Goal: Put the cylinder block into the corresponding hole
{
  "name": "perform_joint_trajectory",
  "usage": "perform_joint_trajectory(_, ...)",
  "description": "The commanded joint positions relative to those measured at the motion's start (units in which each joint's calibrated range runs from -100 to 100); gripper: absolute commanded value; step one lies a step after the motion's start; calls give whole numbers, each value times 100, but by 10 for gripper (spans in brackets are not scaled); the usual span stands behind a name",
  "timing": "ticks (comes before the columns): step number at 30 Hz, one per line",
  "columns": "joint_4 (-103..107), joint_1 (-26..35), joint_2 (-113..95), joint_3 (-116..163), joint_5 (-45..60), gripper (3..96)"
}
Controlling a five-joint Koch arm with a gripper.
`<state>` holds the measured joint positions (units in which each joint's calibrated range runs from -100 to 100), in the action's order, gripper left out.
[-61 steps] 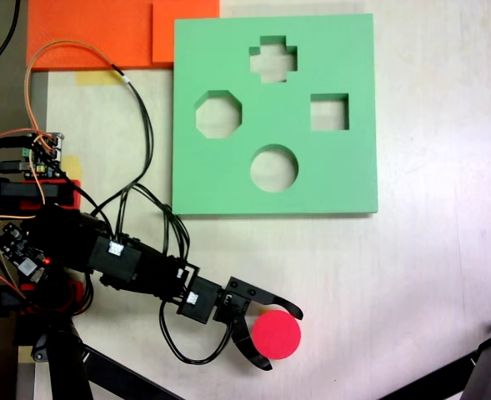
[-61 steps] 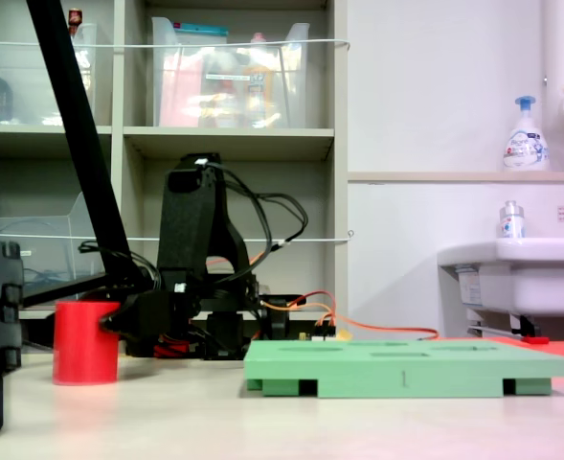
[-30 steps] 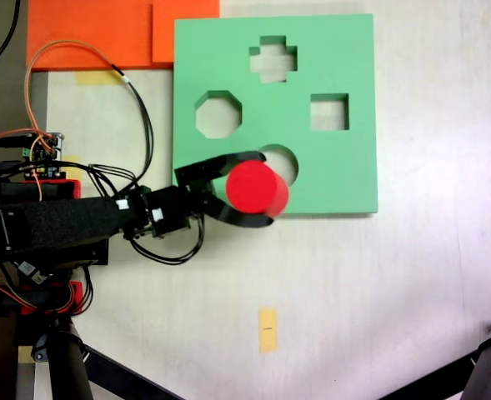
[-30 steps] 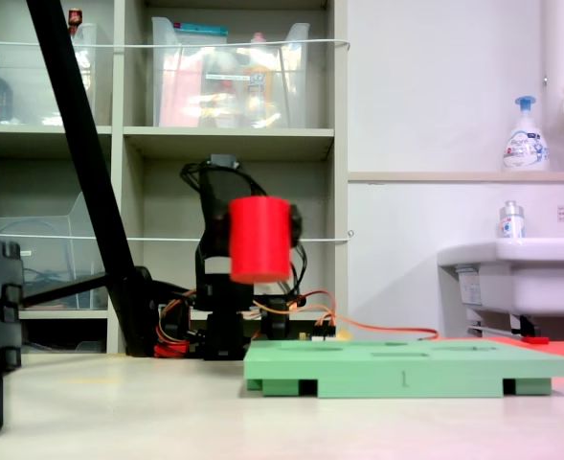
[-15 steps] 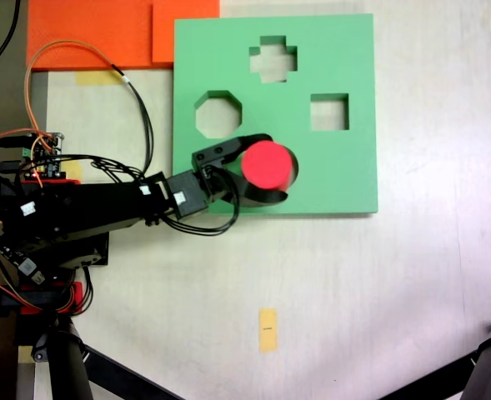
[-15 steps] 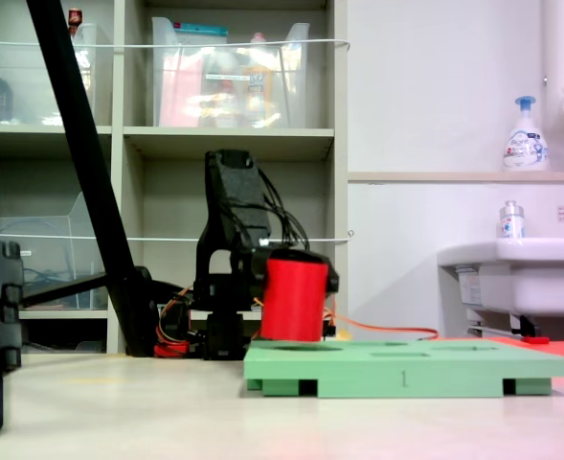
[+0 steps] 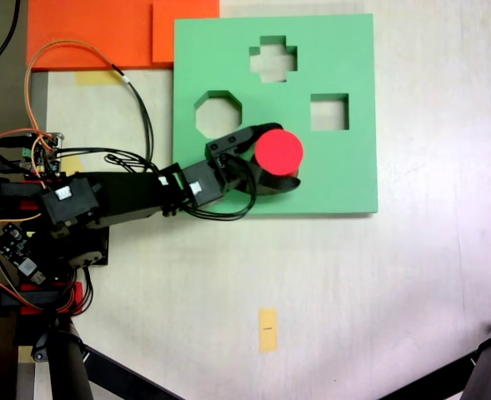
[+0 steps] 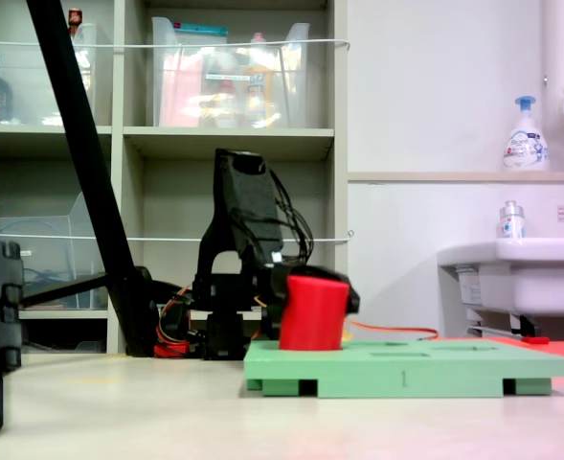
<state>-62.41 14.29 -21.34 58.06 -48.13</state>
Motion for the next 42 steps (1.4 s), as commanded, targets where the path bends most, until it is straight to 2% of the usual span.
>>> perform_joint_trajectory(1, -668, 39, 25, -302, 29, 387)
perform_joint_trajectory(4, -668, 49, 137, -283, 29, 392)
perform_joint_trajectory(5, -668, 49, 165, -263, 29, 421)
perform_joint_trajectory(7, -659, 44, 332, -273, 29, 538)
perform_joint_trajectory(9, -668, 39, 360, -183, 29, 592)
perform_joint_trajectory(15, -678, -29, -352, 884, 39, 603)
perform_joint_trajectory(20, -235, -20, -1651, 1343, 73, 732)
perform_joint_trajectory(23, 1036, 15, -3341, 1442, 215, 732)
perform_joint_trajectory(26, 3752, 15, -5575, 1034, 606, 731)
perform_joint_trajectory(30, 6746, -88, -7349, -402, 1646, 728)
perform_joint_trajectory(32, 7565, -298, -7796, -911, 2632, 668)
perform_joint_trajectory(34, 7517, -547, -7866, -921, 3341, 567)
perform_joint_trajectory(36, 7449, -689, -7866, -921, 3565, 491)
perform_joint_trajectory(42, 6226, -1231, -7866, 166, 4635, 470)
